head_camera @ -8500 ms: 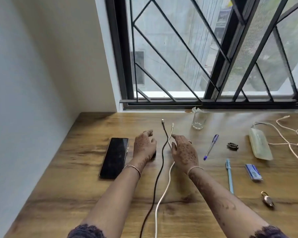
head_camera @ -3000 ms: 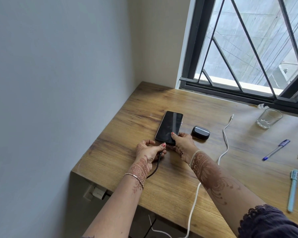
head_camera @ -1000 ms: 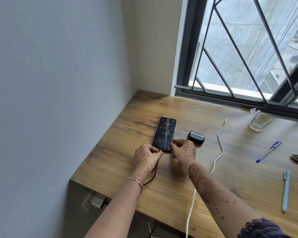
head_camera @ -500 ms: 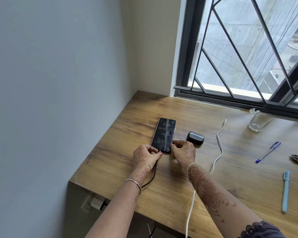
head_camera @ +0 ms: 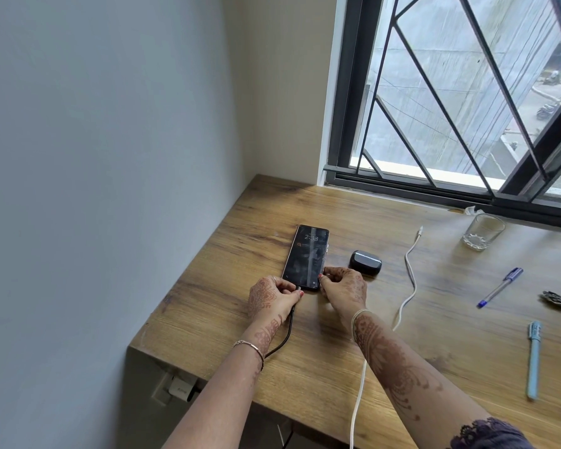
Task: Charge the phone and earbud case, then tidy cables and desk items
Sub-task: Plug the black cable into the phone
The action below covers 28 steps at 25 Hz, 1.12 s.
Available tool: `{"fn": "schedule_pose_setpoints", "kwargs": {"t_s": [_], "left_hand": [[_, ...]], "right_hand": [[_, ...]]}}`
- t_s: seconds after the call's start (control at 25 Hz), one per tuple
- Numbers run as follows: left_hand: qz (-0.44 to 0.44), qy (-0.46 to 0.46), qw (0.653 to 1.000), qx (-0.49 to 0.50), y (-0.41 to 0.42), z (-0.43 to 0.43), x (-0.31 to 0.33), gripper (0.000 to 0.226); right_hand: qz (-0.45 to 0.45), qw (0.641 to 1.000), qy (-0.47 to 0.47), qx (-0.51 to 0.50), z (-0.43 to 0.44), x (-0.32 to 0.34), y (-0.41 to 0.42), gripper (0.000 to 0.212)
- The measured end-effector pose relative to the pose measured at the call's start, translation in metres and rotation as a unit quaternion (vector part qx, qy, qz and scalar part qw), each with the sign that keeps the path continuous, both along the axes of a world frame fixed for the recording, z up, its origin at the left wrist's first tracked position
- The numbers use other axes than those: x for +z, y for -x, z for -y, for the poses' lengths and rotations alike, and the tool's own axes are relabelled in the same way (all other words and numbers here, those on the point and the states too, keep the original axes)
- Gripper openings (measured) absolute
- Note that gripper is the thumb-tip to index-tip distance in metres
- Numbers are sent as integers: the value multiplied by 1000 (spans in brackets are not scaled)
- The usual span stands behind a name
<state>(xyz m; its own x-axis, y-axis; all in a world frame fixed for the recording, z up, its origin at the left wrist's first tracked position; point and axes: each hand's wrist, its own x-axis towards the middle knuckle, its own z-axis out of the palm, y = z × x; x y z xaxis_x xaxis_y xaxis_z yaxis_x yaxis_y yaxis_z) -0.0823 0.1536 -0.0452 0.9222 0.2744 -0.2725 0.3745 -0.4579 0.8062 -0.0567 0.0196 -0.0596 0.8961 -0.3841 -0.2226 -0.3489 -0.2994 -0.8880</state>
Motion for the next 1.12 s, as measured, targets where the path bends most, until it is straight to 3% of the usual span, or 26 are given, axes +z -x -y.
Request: {"fn": "schedule_pose_setpoints", "kwargs": {"t_s": [0.36, 0.56, 0.84, 1.12], "left_hand": [[5, 7, 1000, -4, 3, -1, 1, 17], [28, -6, 1000, 3, 2, 5, 10, 15], [95, -17, 993, -71, -17, 52, 37, 11], [124, -27, 971, -203, -43, 138, 53, 15]], "right_hand": [[14, 1000, -1, 5, -2, 5, 4, 3], [55, 997, 56, 6, 8, 16, 13, 13], [117, 984, 114, -65, 53, 39, 23, 11], [84, 975, 119, -167, 138, 34, 33, 10]]}}
